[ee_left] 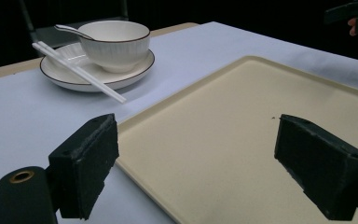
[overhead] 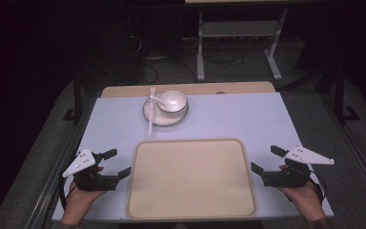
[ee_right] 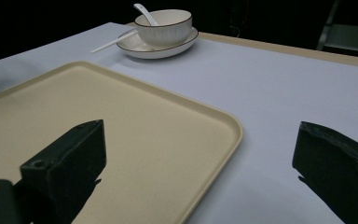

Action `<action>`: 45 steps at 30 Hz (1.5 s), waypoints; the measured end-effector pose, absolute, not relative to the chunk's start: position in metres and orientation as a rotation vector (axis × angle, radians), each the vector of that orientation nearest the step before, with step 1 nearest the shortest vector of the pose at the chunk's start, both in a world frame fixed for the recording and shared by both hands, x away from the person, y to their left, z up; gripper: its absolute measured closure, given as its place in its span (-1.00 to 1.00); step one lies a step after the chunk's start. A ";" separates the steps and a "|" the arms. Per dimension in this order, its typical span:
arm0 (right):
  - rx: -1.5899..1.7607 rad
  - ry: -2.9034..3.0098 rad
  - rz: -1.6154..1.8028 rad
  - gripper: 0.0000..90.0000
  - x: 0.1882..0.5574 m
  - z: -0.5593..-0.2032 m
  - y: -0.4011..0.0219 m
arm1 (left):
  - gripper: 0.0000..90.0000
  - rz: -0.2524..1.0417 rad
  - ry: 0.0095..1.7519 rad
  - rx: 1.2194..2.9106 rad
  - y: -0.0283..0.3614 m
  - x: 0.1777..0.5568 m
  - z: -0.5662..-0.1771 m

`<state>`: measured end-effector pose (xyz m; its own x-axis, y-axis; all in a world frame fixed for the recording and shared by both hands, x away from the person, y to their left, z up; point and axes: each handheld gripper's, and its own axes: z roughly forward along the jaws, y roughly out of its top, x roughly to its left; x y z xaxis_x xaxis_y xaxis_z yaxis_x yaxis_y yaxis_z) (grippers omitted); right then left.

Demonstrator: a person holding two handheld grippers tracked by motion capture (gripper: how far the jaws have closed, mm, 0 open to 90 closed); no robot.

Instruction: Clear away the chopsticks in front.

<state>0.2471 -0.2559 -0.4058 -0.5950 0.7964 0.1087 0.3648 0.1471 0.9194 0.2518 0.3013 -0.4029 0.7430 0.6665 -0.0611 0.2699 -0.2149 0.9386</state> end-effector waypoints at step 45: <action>1.128 2.085 1.373 -0.95 0.248 -0.411 -0.254 | -0.70 0.408 0.824 1.901 0.293 0.291 -0.390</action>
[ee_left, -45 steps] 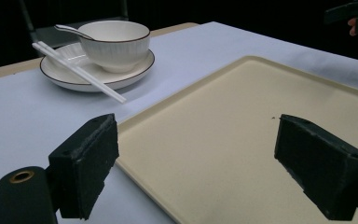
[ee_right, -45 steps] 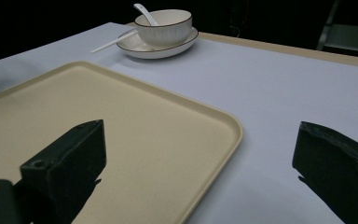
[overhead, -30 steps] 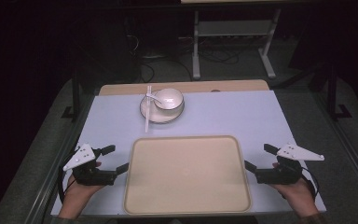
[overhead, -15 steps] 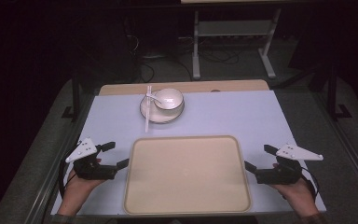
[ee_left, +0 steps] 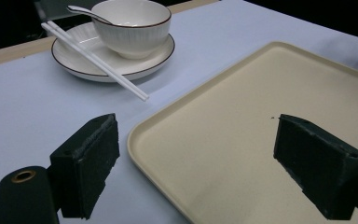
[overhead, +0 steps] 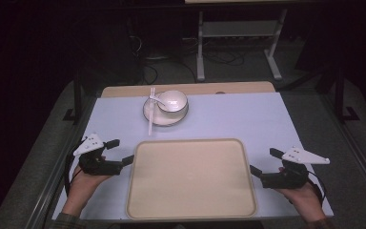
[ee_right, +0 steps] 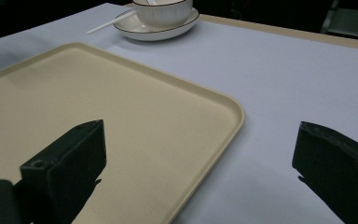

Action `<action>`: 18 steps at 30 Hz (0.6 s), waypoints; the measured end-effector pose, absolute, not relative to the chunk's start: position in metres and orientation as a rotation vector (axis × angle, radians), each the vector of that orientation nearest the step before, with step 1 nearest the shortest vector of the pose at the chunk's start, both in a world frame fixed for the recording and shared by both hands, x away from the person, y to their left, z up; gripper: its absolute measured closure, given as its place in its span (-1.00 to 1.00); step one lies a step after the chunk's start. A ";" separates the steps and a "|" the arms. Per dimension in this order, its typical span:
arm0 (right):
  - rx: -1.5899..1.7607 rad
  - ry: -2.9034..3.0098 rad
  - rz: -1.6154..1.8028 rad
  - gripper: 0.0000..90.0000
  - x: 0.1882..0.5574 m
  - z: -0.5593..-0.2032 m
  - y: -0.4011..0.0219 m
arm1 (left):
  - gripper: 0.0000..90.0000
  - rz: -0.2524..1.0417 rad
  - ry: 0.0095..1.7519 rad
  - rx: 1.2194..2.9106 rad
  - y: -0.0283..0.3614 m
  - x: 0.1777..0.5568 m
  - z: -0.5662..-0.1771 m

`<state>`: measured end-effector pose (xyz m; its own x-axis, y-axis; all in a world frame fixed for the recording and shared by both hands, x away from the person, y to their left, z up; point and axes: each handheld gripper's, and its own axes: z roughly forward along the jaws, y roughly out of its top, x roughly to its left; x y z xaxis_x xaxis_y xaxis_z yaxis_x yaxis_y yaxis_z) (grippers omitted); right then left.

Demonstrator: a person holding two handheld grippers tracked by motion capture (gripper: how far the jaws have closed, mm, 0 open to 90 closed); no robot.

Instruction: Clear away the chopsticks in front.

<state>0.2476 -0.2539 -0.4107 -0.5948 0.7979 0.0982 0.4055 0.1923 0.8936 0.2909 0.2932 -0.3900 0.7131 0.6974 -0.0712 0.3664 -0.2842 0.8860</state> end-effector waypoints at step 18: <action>1.132 2.087 1.368 -0.95 0.247 -0.411 -0.254 | -0.67 0.400 0.855 1.925 0.286 0.313 -0.385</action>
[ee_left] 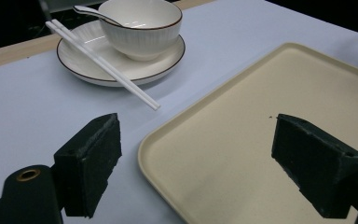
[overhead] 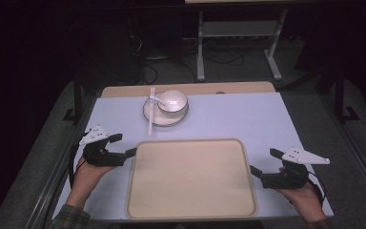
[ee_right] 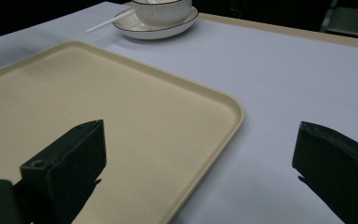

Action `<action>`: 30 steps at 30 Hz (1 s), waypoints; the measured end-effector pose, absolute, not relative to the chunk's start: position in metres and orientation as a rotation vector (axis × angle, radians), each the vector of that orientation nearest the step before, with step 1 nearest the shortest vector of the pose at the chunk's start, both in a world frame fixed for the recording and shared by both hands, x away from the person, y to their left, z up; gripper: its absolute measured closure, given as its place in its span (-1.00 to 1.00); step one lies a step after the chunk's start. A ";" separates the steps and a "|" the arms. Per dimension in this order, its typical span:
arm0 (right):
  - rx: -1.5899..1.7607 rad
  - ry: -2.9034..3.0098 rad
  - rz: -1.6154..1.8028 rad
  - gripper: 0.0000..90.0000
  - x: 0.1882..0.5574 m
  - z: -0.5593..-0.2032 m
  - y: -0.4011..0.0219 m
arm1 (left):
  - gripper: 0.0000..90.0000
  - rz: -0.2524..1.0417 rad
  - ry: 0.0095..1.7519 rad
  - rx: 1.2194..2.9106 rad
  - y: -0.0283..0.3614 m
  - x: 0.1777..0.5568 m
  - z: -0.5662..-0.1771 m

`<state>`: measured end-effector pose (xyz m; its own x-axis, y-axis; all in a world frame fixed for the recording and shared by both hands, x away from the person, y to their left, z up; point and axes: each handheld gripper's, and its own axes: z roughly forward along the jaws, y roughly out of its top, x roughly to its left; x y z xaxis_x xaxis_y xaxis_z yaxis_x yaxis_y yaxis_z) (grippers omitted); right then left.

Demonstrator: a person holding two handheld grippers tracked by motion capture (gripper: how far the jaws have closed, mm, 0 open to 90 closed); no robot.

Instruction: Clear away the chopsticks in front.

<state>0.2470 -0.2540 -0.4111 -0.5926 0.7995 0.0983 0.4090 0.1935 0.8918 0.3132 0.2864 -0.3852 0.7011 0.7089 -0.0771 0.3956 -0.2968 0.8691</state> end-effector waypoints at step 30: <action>1.143 2.092 1.354 -0.95 0.248 -0.413 -0.254 | -0.47 0.426 0.890 1.954 0.280 0.359 -0.383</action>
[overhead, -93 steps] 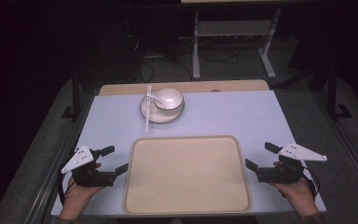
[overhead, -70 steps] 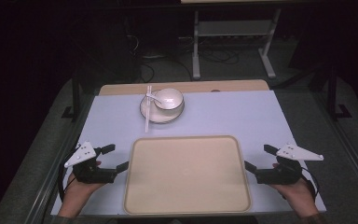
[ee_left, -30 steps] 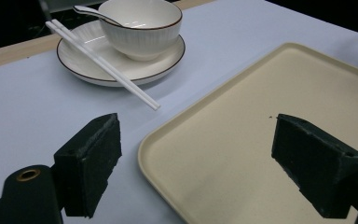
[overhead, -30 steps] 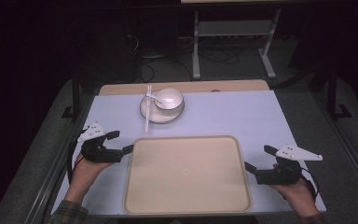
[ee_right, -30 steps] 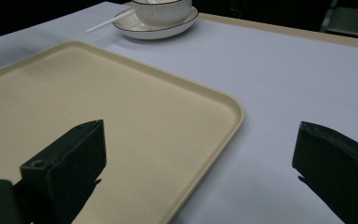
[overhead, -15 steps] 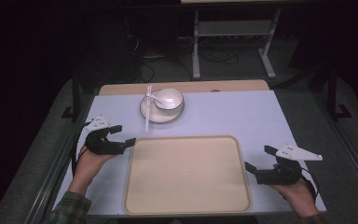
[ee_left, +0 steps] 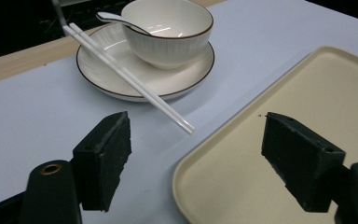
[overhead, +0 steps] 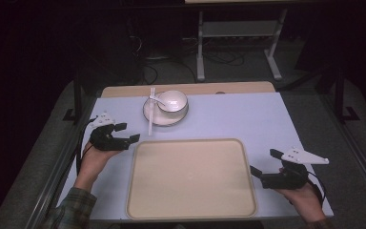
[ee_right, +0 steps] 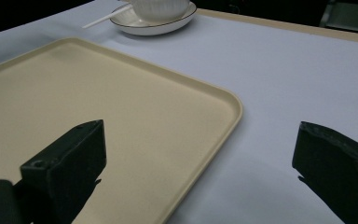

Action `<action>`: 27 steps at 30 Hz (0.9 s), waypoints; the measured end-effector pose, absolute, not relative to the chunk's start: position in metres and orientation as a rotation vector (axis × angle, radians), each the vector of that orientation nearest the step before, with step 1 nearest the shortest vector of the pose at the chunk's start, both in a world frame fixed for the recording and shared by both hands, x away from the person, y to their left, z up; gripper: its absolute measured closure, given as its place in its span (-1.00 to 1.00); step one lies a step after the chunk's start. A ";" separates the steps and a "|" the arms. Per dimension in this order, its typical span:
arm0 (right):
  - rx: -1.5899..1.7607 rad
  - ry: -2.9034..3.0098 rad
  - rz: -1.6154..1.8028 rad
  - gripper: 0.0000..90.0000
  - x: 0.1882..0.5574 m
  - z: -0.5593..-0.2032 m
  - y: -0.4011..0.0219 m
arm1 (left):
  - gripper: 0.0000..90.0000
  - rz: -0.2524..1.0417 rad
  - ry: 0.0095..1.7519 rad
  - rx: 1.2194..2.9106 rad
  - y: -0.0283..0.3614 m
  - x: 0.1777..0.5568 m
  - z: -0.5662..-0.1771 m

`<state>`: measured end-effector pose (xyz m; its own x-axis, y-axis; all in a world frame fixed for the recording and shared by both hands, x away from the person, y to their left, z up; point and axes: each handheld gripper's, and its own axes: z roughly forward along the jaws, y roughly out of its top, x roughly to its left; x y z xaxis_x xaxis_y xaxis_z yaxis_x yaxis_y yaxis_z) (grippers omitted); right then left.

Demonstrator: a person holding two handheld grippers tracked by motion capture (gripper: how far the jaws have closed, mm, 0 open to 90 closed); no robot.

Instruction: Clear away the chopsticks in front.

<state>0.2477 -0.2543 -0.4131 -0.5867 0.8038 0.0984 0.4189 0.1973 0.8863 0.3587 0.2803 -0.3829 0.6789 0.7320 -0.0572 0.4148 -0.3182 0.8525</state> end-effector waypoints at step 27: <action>1.150 2.094 1.346 -0.95 0.248 -0.414 -0.254 | 0.13 0.452 0.969 1.944 0.278 0.401 -0.386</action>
<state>0.2477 -0.2542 -0.4137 -0.5831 0.8064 0.0986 0.4245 0.1990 0.8833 0.4007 0.2785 -0.3857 0.6277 0.7760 -0.0624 0.4511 -0.2972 0.8415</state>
